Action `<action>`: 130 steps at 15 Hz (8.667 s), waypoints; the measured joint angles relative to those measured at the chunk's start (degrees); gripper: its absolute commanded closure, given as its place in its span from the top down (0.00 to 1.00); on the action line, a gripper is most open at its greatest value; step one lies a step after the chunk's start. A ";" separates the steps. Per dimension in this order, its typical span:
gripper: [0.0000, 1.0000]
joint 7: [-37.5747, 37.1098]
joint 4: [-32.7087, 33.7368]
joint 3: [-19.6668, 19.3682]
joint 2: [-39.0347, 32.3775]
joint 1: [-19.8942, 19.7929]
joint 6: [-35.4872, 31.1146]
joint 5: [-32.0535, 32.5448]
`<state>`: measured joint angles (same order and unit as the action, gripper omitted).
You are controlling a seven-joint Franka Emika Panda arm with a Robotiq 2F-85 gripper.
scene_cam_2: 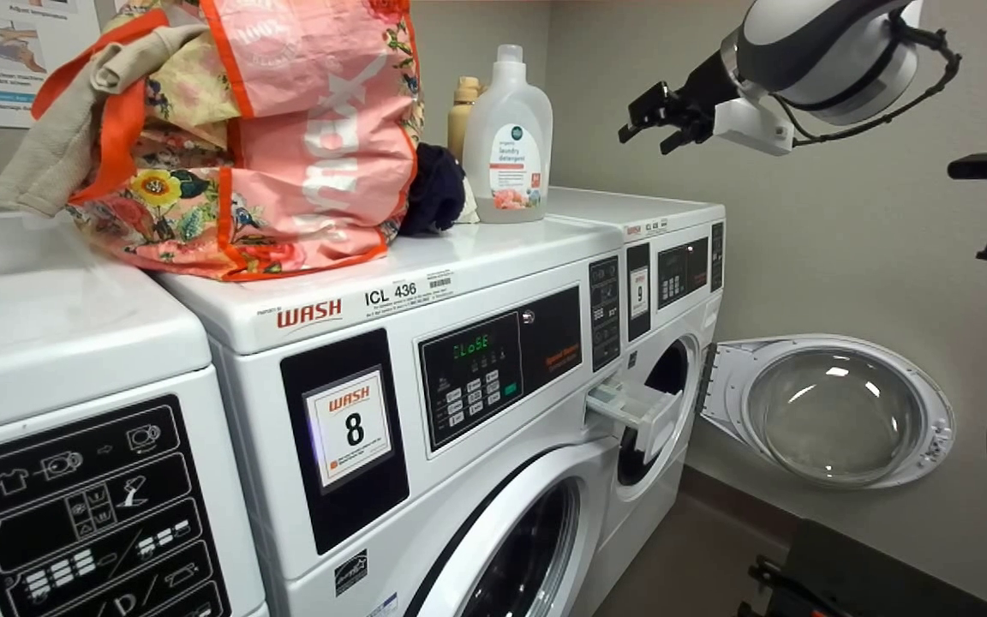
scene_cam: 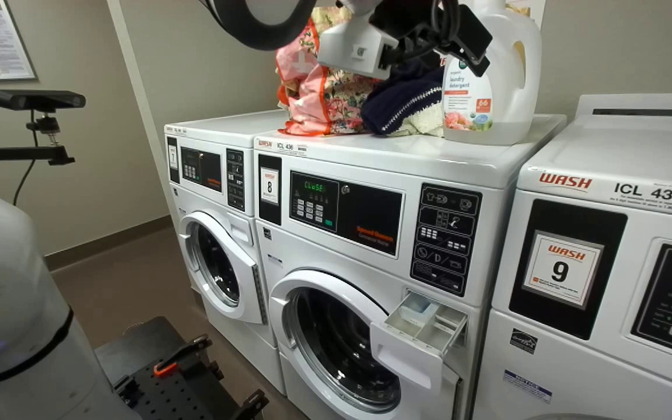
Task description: Move the bottle to the left on the washing machine
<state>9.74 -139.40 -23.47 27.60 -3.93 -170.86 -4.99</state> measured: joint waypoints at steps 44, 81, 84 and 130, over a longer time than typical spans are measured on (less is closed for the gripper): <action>1.00 11.76 19.97 -48.35 -14.65 51.46 -12.44 0.27; 0.58 15.75 48.07 -82.94 13.28 100.02 2.86 21.29; 0.35 15.75 48.88 -82.94 14.29 100.65 3.31 22.09; 0.06 8.76 18.99 -25.68 -1.58 39.84 11.72 8.21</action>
<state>18.50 -120.41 -49.15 26.01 35.92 -159.14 3.21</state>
